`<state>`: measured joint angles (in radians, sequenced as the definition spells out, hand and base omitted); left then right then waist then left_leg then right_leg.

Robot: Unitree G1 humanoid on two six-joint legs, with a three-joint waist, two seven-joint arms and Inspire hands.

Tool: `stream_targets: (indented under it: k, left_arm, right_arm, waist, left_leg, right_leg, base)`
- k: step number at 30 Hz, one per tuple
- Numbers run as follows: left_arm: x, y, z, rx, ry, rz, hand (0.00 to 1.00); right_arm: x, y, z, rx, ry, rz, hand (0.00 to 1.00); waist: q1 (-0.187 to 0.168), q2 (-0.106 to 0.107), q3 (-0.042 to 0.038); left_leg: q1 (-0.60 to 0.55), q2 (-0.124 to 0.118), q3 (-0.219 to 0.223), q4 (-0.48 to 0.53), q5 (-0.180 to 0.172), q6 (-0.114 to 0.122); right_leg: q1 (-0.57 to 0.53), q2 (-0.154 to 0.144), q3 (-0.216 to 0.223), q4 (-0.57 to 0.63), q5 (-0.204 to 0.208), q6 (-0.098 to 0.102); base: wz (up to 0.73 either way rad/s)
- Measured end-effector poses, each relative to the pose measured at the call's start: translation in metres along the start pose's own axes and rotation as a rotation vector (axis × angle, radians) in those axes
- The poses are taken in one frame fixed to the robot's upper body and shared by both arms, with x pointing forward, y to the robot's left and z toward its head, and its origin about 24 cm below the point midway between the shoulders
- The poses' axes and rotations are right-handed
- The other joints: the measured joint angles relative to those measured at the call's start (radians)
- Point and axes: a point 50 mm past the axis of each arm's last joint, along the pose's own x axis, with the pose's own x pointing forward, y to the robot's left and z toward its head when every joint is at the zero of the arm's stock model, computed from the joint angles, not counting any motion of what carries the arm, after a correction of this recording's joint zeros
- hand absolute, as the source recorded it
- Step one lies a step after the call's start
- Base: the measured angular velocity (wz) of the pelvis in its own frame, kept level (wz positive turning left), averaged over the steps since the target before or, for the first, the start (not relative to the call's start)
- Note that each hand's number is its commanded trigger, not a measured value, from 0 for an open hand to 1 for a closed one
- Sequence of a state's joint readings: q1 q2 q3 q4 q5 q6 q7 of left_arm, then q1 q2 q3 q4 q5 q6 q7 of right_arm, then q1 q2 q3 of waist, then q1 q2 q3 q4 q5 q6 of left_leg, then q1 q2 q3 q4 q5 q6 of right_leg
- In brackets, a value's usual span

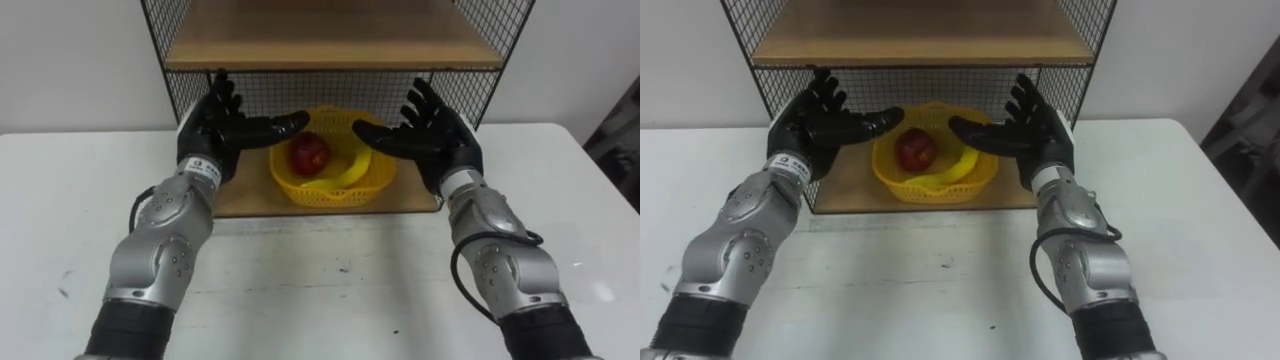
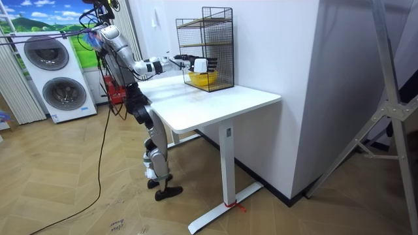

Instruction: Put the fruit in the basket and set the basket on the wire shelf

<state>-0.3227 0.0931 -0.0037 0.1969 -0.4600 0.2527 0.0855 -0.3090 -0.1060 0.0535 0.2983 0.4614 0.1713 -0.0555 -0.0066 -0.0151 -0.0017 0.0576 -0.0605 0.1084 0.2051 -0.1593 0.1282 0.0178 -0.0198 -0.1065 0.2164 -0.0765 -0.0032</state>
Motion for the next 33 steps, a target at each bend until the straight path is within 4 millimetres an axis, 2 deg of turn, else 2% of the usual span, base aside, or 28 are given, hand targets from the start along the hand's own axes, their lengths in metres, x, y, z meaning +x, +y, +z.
stream_targets:
  k: [4, 9, 14, 18, 23, 29, 33]
  left_arm:
    - [-0.003, -0.001, 0.006, 0.01, -0.044, -0.017, 0.0]
    - [-0.004, -0.004, 0.013, 0.011, -0.091, -0.036, 0.0]
    - [-0.009, -0.002, 0.013, 0.014, -0.12, -0.042, 0.0]
    - [-0.024, 0.002, 0.002, 0.015, -0.121, -0.051, 0.0]
    - [-0.036, 0.001, -0.009, 0.034, -0.107, -0.082, 0.0]
    - [-0.048, 0.01, -0.027, 0.03, -0.055, -0.065, 0.0]
    - [-0.059, 0.012, -0.029, 0.037, -0.062, -0.086, 0.0]
  right_arm:
    - [0.0, 0.0, 0.004, -0.012, -0.023, 0.005, 0.0]
    - [-0.009, 0.007, 0.02, -0.034, -0.125, 0.035, 0.0]
    - [-0.021, 0.004, 0.016, -0.033, -0.145, 0.052, 0.0]
    - [-0.031, 0.003, 0.012, -0.04, -0.148, 0.071, 0.0]
    - [-0.041, 0.006, 0.017, -0.039, -0.2, 0.112, 0.0]
    - [-0.051, -0.002, 0.003, -0.043, -0.161, 0.092, 0.0]
    - [-0.059, -0.002, 0.005, -0.099, -0.182, 0.102, 0.0]
  waist:
    - [-0.004, 0.0, 0.0002]
    - [-0.011, 0.0, 0.0003]
    - [-0.015, -0.001, 0.0004]
    - [-0.016, -0.002, 0.001]
    - [-0.017, -0.002, 0.0009]
    - [-0.022, -0.005, -0.0014]
    - [-0.023, -0.008, -0.0012]
  left_leg:
    - [0.001, 0.0, 0.0, -0.001, 0.001, -0.001]
    - [0.001, 0.0, 0.0, -0.004, 0.003, -0.002]
    - [0.001, 0.0, 0.001, -0.005, 0.003, -0.003]
    - [-0.003, 0.0, 0.005, -0.007, 0.003, -0.003]
    - [-0.014, 0.0, 0.002, -0.006, 0.004, -0.004]
    - [-0.01, 0.001, 0.001, -0.006, 0.002, -0.006]
    - [-0.019, 0.001, 0.001, -0.006, 0.004, -0.006]
  right_leg:
    - [0.0, 0.0, -0.001, -0.001, -0.001, -0.001]
    - [0.004, 0.0, -0.005, -0.012, 0.001, -0.003]
    - [0.002, 0.001, -0.003, -0.014, 0.0, -0.003]
    - [-0.007, 0.001, 0.0, -0.014, -0.005, -0.004]
    - [-0.013, 0.001, -0.002, -0.016, -0.005, -0.004]
    - [-0.016, 0.001, 0.001, -0.015, -0.008, -0.004]
    - [-0.023, 0.001, 0.0, -0.013, -0.008, -0.004]
  base:
    - [0.0]
    - [0.0]
    - [0.0]
    - [-0.02]
    - [0.01]
    - [0.0]
    - [0.0]
